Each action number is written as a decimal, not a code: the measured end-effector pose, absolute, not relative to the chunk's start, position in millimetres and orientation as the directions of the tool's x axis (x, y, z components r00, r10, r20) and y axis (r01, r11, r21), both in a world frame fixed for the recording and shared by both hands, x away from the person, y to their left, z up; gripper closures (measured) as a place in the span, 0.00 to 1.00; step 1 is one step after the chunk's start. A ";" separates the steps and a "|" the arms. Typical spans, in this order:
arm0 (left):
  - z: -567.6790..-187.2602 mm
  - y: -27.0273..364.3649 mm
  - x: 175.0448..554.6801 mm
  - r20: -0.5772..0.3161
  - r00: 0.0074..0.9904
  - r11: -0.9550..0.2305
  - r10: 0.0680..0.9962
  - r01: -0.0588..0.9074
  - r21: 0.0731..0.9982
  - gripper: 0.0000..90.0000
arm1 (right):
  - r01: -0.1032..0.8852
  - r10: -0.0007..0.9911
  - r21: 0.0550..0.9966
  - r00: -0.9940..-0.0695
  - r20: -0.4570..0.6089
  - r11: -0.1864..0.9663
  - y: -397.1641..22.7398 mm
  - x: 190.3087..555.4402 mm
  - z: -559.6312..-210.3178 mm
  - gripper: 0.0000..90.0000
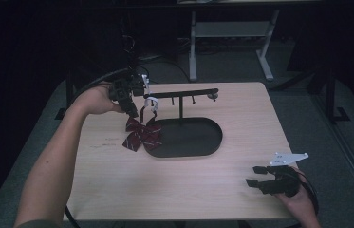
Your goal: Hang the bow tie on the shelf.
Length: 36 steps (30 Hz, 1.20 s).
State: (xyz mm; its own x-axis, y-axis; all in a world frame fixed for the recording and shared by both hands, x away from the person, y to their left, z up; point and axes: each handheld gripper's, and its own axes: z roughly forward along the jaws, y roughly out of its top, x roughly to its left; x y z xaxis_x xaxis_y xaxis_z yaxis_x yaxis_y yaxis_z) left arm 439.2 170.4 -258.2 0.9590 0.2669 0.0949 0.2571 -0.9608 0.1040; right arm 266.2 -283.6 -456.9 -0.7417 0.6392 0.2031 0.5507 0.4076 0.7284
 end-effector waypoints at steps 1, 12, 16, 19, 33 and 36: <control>-258.9 171.3 438.8 0.095 0.960 -0.962 0.262 0.253 0.103 0.79 | 0.551 0.639 0.729 -0.742 0.203 0.407 -283.5 266.2 -456.9 0.39; -270.4 183.2 421.5 0.076 0.955 -0.952 0.285 0.273 0.136 0.75 | 0.552 0.639 0.729 -0.741 0.206 0.404 -283.5 266.3 -457.2 0.39; -275.8 185.7 414.4 0.074 0.956 -0.951 0.285 0.272 0.148 0.74 | 0.552 0.639 0.728 -0.741 0.206 0.406 -283.0 266.2 -457.3 0.39; -280.1 187.4 408.4 0.074 0.955 -0.950 0.286 0.272 0.155 0.73 | 0.553 0.639 0.728 -0.741 0.207 0.405 -283.0 266.0 -457.2 0.39; -300.4 196.7 377.3 0.076 0.956 -0.940 0.285 0.263 0.217 0.69 | 0.549 0.637 0.730 -0.743 0.205 0.406 -282.5 265.4 -457.1 0.39; -305.2 199.8 371.5 0.074 0.954 -0.937 0.290 0.267 0.224 0.68 | 0.548 0.636 0.730 -0.745 0.203 0.409 -282.1 264.8 -457.0 0.39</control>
